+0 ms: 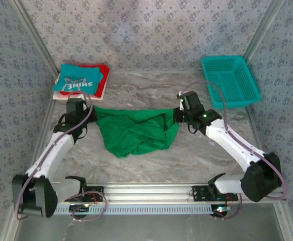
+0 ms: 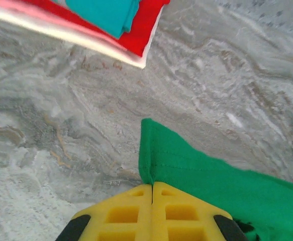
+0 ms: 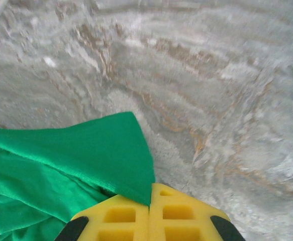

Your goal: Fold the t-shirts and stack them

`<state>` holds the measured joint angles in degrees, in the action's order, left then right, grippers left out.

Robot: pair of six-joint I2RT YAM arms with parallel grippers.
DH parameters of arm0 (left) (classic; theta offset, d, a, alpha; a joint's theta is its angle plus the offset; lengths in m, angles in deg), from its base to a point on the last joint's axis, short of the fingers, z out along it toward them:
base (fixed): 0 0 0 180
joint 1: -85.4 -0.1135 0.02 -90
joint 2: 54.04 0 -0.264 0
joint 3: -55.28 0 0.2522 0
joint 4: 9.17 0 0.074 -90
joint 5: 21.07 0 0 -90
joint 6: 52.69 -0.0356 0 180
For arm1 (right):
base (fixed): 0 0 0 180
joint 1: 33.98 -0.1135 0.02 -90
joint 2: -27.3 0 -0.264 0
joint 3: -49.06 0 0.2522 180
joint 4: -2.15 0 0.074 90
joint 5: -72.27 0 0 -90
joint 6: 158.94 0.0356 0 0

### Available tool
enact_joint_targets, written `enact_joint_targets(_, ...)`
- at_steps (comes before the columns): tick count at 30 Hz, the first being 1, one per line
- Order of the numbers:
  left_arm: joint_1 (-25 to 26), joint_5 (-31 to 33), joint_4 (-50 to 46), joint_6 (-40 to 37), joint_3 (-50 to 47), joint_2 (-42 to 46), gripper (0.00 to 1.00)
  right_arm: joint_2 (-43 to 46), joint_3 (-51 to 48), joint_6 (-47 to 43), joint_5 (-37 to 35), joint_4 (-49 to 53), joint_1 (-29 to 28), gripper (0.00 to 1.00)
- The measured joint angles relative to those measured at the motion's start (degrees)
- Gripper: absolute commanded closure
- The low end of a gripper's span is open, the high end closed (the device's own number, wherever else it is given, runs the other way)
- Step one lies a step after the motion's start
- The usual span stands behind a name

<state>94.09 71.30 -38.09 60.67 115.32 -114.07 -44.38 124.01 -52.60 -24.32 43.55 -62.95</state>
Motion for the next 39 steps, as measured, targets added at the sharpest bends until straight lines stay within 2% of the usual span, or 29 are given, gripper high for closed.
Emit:
enact_joint_targets(7,0.0,-3.3,-4.5,-5.1,8.4,15.6,1.00,11.9,4.9,-4.1,-1.7,4.5,-1.8,1.00)
enact_joint_targets(14,0.0,-12.6,-10.8,-11.3,19.5,25.0,1.00,24.0,10.1,-7.7,-2.0,11.1,-10.3,1.00)
enact_joint_targets(19,0.0,-19.8,-14.8,-13.4,29.5,27.2,1.00,30.7,13.8,-8.3,-3.1,14.4,-17.3,1.00)
enact_joint_targets(22,0.0,-22.0,-16.9,-14.4,34.4,27.8,1.00,32.1,16.5,-8.3,-3.9,15.9,-19.0,1.00)
enact_joint_targets(27,0.0,-22.1,-18.8,-17.4,41.2,26.2,1.00,30.8,18.7,-10.0,-8.1,16.4,-19.3,1.00)
enact_joint_targets(30,0.0,-21.0,-18.1,-19.8,44.8,21.7,1.00,27.0,20.3,-12.2,-12.8,15.9,-19.3,1.00)
enact_joint_targets(33,0.0,-20.4,-16.0,-22.5,48.0,13.4,1.00,21.1,22.0,-14.6,-15.6,13.7,-15.8,1.00)
enact_joint_targets(39,0.0,-21.3,-7.7,-27.8,51.5,-10.0,1.00,7.3,21.9,-13.4,-6.7,4.5,6.0,1.00)
